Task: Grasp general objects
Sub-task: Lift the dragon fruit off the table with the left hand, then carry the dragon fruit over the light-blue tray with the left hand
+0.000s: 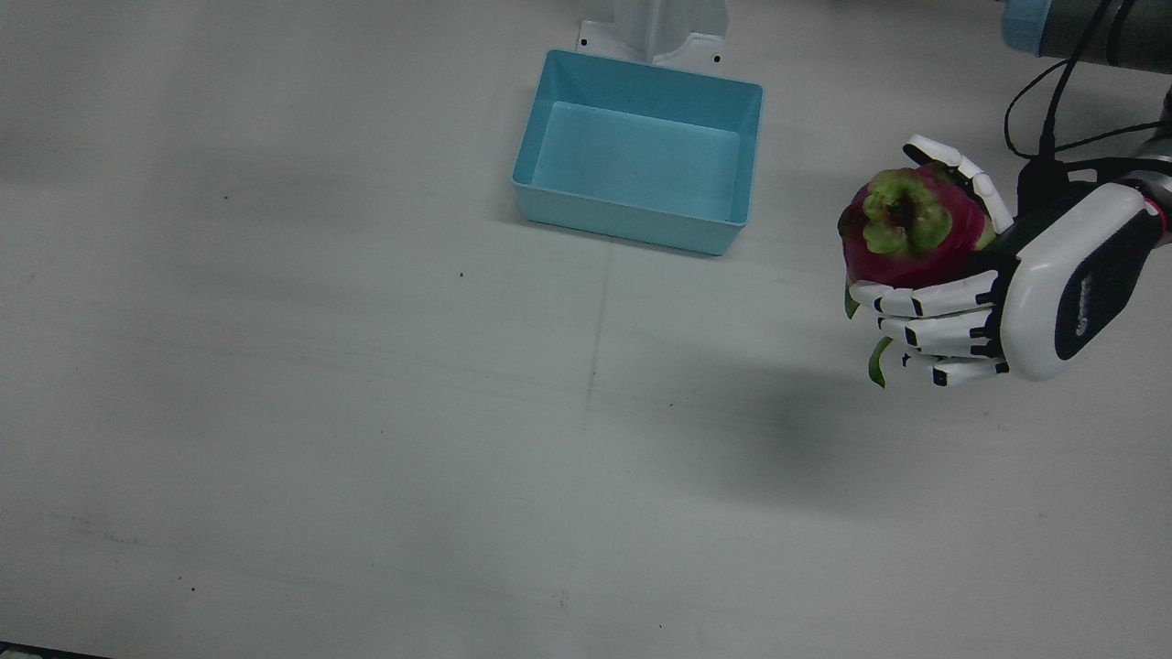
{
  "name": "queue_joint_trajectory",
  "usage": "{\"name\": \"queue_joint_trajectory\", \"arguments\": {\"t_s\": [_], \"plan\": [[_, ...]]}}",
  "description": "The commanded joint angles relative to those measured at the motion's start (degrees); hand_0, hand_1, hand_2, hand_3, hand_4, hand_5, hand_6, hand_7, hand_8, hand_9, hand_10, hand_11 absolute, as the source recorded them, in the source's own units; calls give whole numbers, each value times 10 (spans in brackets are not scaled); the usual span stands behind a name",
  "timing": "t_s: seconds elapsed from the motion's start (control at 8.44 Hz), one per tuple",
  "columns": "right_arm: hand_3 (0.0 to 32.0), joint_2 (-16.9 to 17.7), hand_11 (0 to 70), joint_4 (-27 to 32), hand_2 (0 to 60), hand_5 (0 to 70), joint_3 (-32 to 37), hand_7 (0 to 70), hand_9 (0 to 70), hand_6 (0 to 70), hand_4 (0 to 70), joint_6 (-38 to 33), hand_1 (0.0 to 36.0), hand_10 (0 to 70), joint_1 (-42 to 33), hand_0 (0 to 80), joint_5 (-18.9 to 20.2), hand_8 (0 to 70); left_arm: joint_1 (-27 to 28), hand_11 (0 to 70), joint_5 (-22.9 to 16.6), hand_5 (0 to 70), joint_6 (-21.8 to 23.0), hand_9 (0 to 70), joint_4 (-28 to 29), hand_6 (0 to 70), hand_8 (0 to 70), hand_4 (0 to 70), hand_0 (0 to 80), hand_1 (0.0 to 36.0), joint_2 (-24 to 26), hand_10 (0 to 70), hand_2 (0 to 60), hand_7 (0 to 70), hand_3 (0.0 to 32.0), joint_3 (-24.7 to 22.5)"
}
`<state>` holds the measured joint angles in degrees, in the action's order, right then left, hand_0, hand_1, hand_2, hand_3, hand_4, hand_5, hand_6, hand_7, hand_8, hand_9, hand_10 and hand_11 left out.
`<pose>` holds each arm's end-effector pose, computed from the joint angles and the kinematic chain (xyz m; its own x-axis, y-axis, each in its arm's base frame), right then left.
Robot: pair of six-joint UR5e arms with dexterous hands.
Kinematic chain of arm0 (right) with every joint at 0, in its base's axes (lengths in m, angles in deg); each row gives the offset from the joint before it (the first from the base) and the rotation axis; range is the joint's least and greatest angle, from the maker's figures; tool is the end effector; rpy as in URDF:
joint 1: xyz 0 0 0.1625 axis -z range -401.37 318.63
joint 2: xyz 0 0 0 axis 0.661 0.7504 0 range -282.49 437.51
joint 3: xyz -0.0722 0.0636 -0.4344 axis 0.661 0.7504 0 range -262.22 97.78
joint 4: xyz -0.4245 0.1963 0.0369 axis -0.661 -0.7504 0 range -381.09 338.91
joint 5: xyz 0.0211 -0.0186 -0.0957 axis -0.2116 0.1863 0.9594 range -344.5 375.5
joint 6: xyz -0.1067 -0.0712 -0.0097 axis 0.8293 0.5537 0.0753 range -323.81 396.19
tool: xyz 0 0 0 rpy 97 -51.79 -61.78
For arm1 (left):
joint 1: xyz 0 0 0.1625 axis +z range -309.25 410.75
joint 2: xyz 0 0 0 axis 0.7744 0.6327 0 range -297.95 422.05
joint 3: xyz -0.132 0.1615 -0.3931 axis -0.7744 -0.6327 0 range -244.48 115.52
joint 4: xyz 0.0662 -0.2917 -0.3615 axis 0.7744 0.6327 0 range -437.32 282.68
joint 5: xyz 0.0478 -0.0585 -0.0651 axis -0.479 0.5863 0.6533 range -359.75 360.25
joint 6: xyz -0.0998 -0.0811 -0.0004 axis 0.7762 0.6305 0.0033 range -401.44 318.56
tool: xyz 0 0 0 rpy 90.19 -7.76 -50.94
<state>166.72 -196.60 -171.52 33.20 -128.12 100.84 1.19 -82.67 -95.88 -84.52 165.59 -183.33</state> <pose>0.1099 -0.5989 0.6958 -0.9981 -0.0200 -0.0585 0.0567 0.0808 -0.9951 0.2744 -0.5520 0.2998 -0.7814 0.0269 -0.6235 0.4501 0.7164 -0.5331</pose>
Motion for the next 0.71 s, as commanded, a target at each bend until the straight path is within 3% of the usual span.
{"name": "queue_joint_trajectory", "arguments": {"t_s": [0.0, 0.36, 0.59], "plan": [[0, 0, 0, 0, 0, 0, 0, 0, 0, 0, 0, 0, 0, 0, 0, 0, 0, 0, 117, 700, 3, 700, 8, 700, -5, 700, 624, 426, 467, 13, 8, 700, 241, 700, 0, -24], [0, 0, 0, 0, 0, 0, 0, 0, 0, 0, 0, 0, 0, 0, 1, 0, 0, 0, 232, 700, 30, 700, -3, 700, -89, 700, 587, 402, 468, 25, 103, 700, 241, 700, 0, -25], [0, 0, 0, 0, 0, 0, 0, 0, 0, 0, 0, 0, 0, 0, 0, 0, 0, 0, 259, 700, 36, 700, -17, 698, -95, 700, 572, 393, 470, 26, 108, 700, 229, 700, 0, -25]]}}
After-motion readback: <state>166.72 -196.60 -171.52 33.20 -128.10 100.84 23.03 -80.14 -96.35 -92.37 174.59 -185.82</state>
